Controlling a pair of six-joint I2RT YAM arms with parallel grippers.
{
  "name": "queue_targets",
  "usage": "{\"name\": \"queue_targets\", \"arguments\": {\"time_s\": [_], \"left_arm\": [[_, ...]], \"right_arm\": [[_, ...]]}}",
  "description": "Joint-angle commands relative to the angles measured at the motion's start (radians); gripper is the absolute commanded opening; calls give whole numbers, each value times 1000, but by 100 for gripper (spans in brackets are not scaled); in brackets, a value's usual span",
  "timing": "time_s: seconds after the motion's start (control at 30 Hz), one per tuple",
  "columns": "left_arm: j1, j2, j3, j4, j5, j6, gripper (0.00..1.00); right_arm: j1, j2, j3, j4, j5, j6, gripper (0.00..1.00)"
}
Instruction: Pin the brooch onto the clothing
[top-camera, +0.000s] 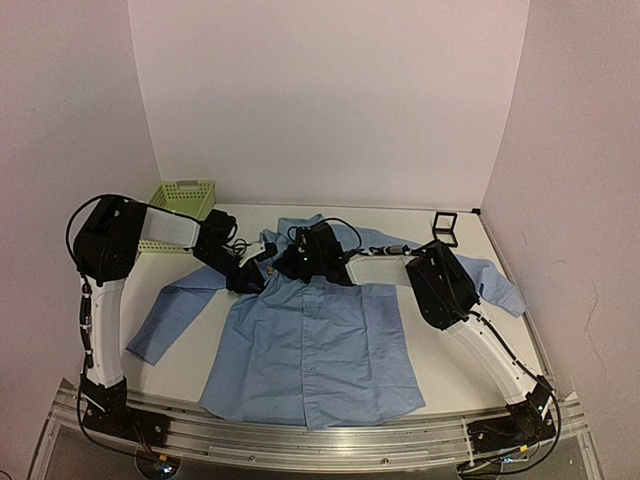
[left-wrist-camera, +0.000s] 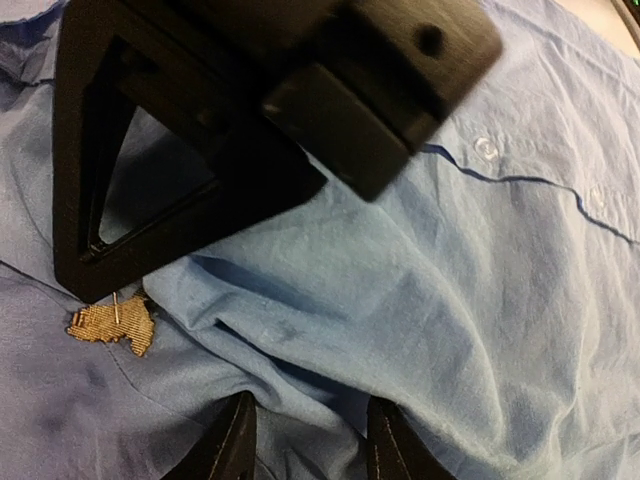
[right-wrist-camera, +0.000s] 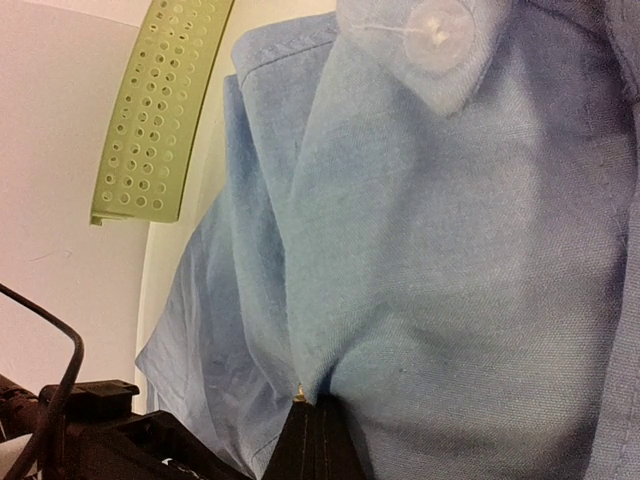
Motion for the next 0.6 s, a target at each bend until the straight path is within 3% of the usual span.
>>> {"name": "queue_targets", "arguments": {"time_s": [0.0,0.2,0.57], "left_arm": [[-18,-17,-95,-28,-108,95,37],[-15,-6,-82,-80,-124,104,34],[64,13,201,-317,172,133,35]], "right_arm": [[7,27,-41,-192,22,-6,0],[-3,30,-47,-192,35,57,0],[-19,49,-10,-159,47,204,0]]}}
